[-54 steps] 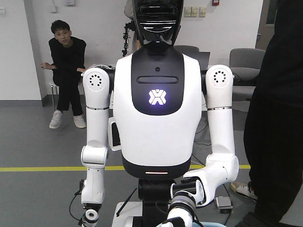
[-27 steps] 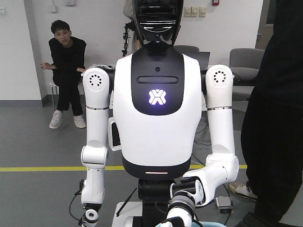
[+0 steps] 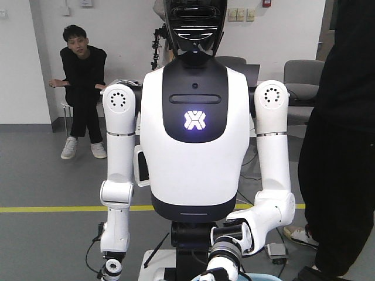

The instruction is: Pick snacks and fruit into basket

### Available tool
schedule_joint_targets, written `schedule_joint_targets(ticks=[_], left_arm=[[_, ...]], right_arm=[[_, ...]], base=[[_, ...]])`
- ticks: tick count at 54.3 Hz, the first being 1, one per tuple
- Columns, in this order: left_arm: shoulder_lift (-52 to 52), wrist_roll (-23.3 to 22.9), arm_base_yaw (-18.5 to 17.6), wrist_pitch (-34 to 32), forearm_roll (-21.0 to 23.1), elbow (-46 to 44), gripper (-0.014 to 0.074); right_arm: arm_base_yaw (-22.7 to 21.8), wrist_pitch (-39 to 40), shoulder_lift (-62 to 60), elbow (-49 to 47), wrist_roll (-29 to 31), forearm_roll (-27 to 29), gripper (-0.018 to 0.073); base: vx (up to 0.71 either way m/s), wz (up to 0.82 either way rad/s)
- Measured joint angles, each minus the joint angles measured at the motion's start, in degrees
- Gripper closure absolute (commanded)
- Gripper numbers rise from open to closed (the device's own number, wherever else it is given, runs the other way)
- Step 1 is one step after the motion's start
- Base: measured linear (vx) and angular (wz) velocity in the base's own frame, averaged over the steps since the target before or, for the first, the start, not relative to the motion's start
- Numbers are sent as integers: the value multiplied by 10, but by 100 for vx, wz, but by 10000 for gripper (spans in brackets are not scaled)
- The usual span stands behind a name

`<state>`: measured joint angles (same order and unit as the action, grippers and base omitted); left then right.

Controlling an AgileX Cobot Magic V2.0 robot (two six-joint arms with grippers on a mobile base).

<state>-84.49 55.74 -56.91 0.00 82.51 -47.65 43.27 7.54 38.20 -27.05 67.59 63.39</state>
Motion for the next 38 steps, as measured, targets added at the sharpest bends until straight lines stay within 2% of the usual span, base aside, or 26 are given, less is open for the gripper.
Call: schedule_joint_targets(ticks=[2,7,17,29,38], left_arm=[[16,0,0,0,-2,0,609],[65,5,0,0,-27,0,605],[162,10,0,0,-121,0,601],[240,11,0,0,-164,0,599],[279,11,0,0,-234,35,599]], right_arm=[[0,0,0,0,0,0,568],[0,-1,0,0,0,0,568],[0,-1,0,0,0,0,568],[0,-1,0,0,0,0,568],[0,-1,0,0,0,0,568]], base=[[0,0],[0,0],[0,0],[0,0],[0,0]])
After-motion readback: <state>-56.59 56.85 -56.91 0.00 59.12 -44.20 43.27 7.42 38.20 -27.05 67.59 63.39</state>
